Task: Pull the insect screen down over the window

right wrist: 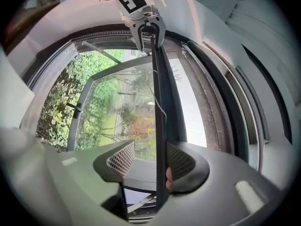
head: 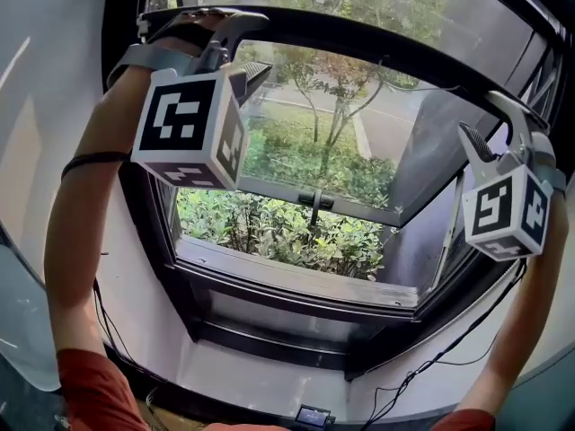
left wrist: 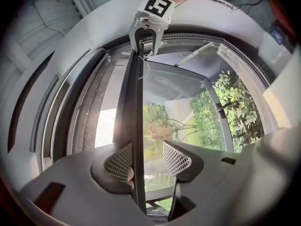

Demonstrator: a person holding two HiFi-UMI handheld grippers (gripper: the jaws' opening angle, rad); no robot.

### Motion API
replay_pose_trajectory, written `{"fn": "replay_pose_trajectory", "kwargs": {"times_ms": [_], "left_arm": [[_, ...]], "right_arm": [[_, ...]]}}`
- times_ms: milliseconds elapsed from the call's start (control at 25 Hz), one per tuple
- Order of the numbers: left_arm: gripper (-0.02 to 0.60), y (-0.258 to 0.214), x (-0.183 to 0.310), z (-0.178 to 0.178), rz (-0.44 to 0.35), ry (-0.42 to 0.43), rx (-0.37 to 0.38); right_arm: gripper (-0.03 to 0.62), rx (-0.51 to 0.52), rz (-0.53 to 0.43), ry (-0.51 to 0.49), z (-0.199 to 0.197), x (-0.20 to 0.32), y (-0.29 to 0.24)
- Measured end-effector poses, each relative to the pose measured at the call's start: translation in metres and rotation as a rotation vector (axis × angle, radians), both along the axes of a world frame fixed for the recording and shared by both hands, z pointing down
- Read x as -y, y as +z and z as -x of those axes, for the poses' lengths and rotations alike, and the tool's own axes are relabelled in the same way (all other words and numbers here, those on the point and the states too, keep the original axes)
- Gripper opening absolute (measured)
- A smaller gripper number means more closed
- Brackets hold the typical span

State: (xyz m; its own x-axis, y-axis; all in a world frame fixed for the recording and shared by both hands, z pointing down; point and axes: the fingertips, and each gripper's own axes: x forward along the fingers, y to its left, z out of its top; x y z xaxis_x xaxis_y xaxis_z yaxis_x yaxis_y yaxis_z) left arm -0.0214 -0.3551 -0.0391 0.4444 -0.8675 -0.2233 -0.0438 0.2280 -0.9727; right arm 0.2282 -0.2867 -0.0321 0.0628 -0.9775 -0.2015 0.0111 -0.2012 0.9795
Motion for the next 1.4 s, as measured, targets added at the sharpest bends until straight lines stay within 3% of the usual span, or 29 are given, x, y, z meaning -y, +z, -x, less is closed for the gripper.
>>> {"fn": "replay_pose_trajectory", "kwargs": {"times_ms": [400,760,1120,1400], "left_arm": [[0.198,0.029,-0.004,0.0,0.048,0.01,0.02],[0.195,0.087,-0.007,0.002,0.124,0.019,0.077],[0.196,0.126,-0.012,0.003,0.175,0.023,0.081],[0.201,0.178,-0.011,0.002,0.259,0.027,0.092]], "right_arm": [[0.224,0.017,0.039,-0.011,0.0,-0.004,0.028],[0.236,0.02,0.123,-0.027,0.003,-0.008,0.087],[0.244,0.019,0.188,-0.026,0.004,-0.013,0.127],[0.252,0.052,0.284,-0.053,0.004,-0.014,0.179]]}}
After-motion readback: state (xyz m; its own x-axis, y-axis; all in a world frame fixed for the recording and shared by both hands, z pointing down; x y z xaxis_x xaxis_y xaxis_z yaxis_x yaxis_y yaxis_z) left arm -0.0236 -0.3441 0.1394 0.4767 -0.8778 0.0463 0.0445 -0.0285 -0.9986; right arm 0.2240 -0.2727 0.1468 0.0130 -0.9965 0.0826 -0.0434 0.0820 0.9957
